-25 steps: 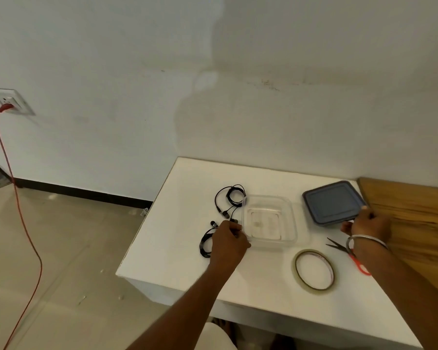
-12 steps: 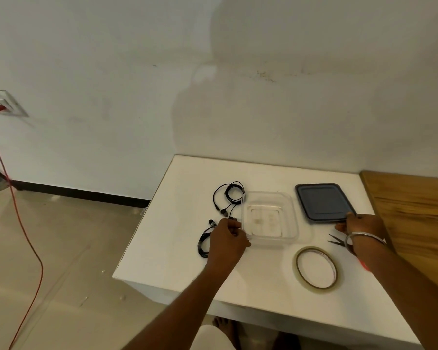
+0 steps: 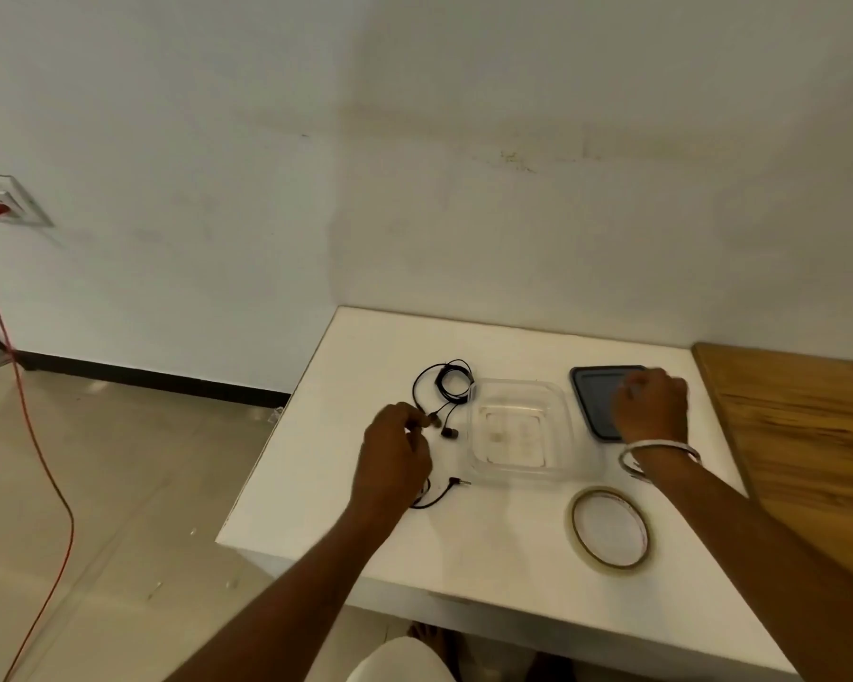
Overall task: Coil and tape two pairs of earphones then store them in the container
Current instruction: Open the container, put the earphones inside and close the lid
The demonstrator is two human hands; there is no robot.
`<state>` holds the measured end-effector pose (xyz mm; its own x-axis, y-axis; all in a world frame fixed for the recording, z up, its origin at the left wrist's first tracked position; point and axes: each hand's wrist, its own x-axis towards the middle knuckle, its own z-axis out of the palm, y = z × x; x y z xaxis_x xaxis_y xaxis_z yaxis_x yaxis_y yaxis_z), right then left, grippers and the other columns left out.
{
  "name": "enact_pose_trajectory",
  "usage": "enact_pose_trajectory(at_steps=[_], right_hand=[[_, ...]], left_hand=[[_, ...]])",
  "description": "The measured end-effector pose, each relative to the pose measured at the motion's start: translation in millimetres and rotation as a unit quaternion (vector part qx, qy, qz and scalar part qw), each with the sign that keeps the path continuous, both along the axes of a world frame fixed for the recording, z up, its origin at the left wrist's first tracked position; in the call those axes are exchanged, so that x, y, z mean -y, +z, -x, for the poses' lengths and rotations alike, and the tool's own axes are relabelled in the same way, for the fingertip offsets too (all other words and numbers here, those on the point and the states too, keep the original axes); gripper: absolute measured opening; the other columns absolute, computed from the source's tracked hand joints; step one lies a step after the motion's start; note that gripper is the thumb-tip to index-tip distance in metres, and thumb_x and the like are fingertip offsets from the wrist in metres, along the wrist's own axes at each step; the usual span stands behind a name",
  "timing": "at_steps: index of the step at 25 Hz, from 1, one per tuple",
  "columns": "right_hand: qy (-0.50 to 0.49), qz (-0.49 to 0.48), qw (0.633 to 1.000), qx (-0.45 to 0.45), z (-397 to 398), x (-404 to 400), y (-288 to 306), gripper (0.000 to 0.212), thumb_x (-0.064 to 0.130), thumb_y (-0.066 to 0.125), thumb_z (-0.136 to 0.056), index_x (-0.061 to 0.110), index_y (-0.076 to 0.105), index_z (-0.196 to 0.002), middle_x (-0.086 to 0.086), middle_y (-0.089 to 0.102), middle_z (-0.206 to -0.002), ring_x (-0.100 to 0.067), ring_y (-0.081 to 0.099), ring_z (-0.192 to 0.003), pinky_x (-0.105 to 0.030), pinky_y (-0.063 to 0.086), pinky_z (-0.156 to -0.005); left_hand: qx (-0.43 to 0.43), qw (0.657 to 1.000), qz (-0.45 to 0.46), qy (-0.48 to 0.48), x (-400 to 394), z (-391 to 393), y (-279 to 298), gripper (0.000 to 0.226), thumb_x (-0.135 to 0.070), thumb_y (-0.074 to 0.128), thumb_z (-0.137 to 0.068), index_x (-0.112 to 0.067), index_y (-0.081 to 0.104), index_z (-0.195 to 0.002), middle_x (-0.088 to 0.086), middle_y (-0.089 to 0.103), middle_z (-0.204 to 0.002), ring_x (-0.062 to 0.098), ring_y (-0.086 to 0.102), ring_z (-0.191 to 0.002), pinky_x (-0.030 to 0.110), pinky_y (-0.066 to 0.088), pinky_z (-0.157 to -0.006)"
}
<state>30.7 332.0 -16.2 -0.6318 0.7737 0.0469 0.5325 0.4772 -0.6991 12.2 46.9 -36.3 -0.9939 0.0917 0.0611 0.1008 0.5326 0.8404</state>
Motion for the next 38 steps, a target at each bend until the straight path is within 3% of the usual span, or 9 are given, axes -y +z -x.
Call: enact_pose_trajectory(at_steps=[3, 5, 9, 13, 18, 23, 27, 33, 38], right_hand=[[0.151, -0.092, 0.983, -0.056, 33, 40, 9, 0.012, 0.006, 0.054, -0.088, 0.004, 0.065, -0.093, -0.02, 0.061, -0.103, -0.033, 0.06, -0.091, -0.03, 0.043, -0.078], [0.214, -0.111, 0.969, -0.055, 55, 63, 13, 0.01, 0.008, 0.055, -0.088, 0.008, 0.064, -0.093, -0.014, 0.06, -0.102, -0.031, 0.06, -0.09, -0.034, 0.046, -0.08], [0.302, -0.184, 0.93, 0.104, 102, 108, 10, 0.016, 0.023, 0.051, -0.092, 0.018, 0.062, -0.102, -0.004, 0.058, -0.11, -0.027, 0.058, -0.102, -0.04, 0.037, -0.091], [0.329, -0.224, 0.874, 0.278, 127, 128, -10, 0.024, 0.023, 0.048, -0.09, 0.015, 0.056, -0.111, -0.004, 0.056, -0.114, -0.025, 0.055, -0.106, -0.043, 0.029, -0.099], [0.308, -0.249, 0.867, 0.303, 139, 137, -23, 0.023, 0.02, 0.052, -0.086, 0.011, 0.055, -0.107, -0.01, 0.053, -0.113, -0.029, 0.056, -0.103, -0.045, 0.033, -0.099], [0.34, -0.209, 0.877, 0.268, 138, 138, -25, 0.024, 0.012, 0.053, -0.086, 0.002, 0.055, -0.108, -0.018, 0.05, -0.115, -0.034, 0.057, -0.099, -0.039, 0.049, -0.086], [0.329, -0.194, 0.902, 0.201, 133, 133, -21, 0.018, 0.011, 0.049, -0.09, 0.008, 0.054, -0.107, -0.015, 0.061, -0.104, -0.032, 0.061, -0.09, -0.038, 0.051, -0.078], [0.331, -0.056, 0.939, 0.069, 125, 124, 4, 0.018, 0.011, 0.053, -0.093, 0.004, 0.066, -0.104, -0.018, 0.068, -0.096, -0.035, 0.068, -0.08, -0.042, 0.056, -0.078], [0.292, 0.02, 0.956, -0.014, 107, 110, 40, 0.017, 0.008, 0.053, -0.094, 0.003, 0.063, -0.106, -0.015, 0.066, -0.092, -0.023, 0.064, -0.055, -0.021, 0.051, -0.058]], left_hand=[[-0.018, 0.992, 0.123, -0.032, 33, 10, -13, 0.017, -0.016, 0.059, -0.09, -0.016, 0.06, -0.106, -0.002, 0.055, -0.104, 0.015, 0.052, -0.099, 0.028, 0.047, -0.083], [0.005, 0.984, 0.168, -0.055, 44, 12, -19, 0.027, -0.025, 0.063, -0.089, -0.014, 0.058, -0.113, 0.002, 0.054, -0.111, 0.018, 0.049, -0.105, 0.032, 0.046, -0.088], [0.032, 0.973, 0.196, -0.121, 49, 16, -27, 0.036, -0.029, 0.063, -0.087, -0.014, 0.054, -0.119, 0.003, 0.05, -0.119, 0.02, 0.048, -0.111, 0.035, 0.045, -0.094], [0.019, 0.965, 0.211, -0.154, 43, 19, -28, 0.024, -0.019, 0.057, -0.091, -0.013, 0.056, -0.114, 0.004, 0.052, -0.115, 0.02, 0.05, -0.108, 0.028, 0.045, -0.088], [0.022, 0.96, 0.228, -0.163, 45, 29, -27, 0.022, -0.012, 0.047, -0.092, -0.009, 0.06, -0.11, 0.005, 0.054, -0.108, 0.021, 0.056, -0.094, 0.03, 0.048, -0.079], [0.012, 0.966, 0.211, -0.147, 49, 33, -24, 0.018, -0.014, 0.048, -0.093, -0.008, 0.06, -0.105, 0.006, 0.054, -0.107, 0.022, 0.057, -0.089, 0.036, 0.051, -0.079], [0.013, 0.973, 0.192, -0.127, 49, 35, -22, 0.021, -0.014, 0.046, -0.094, -0.013, 0.059, -0.11, 0.005, 0.061, -0.108, 0.02, 0.058, -0.093, 0.028, 0.046, -0.074], [0.01, 0.976, 0.181, -0.119, 50, 38, -11, 0.024, -0.015, 0.048, -0.097, -0.013, 0.061, -0.118, 0.004, 0.061, -0.117, 0.019, 0.058, -0.105, 0.027, 0.047, -0.089], [-0.01, 0.976, 0.188, -0.111, 47, 38, 10, 0.022, -0.017, 0.05, -0.097, -0.016, 0.064, -0.114, 0.001, 0.062, -0.113, 0.019, 0.059, -0.101, 0.034, 0.049, -0.089]])
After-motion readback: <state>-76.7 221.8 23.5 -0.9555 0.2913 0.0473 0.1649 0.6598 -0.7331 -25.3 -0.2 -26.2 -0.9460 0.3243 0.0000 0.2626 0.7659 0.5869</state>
